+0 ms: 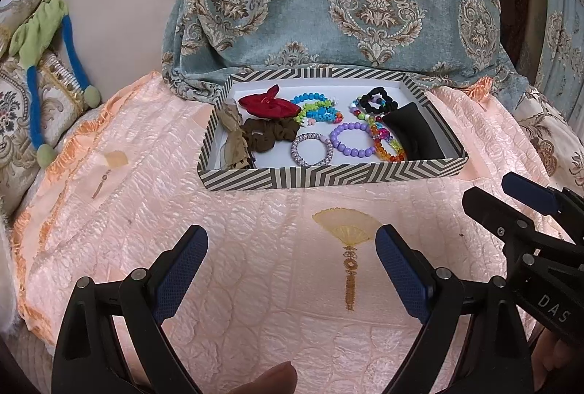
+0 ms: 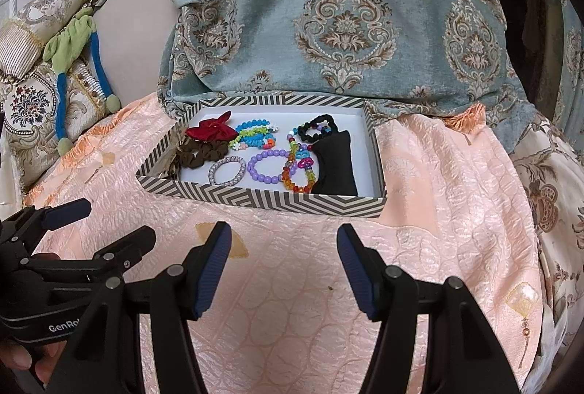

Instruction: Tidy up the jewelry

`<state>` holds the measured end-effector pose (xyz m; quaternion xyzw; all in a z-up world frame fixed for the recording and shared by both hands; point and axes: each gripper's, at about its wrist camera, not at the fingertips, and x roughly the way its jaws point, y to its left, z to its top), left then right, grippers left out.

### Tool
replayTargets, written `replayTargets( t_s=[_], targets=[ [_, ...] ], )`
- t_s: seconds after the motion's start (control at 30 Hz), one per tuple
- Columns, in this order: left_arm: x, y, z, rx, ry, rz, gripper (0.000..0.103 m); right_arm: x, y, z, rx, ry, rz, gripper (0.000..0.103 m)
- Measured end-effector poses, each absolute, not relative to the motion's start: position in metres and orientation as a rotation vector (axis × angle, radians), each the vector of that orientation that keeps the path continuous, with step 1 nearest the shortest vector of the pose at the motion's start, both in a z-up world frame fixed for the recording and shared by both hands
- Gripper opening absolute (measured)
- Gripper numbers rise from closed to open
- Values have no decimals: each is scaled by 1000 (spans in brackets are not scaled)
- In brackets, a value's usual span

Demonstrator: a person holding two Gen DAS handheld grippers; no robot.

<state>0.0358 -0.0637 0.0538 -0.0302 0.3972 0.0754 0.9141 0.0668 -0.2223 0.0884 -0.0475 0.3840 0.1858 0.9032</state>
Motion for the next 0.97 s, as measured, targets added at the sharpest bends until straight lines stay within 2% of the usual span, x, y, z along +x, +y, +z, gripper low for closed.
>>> replayTargets(
  t_s=[0.97],
  targets=[
    [33,-59,56,-100,799,154,80,66,-222,89,-107,784,384,63]
  ],
)
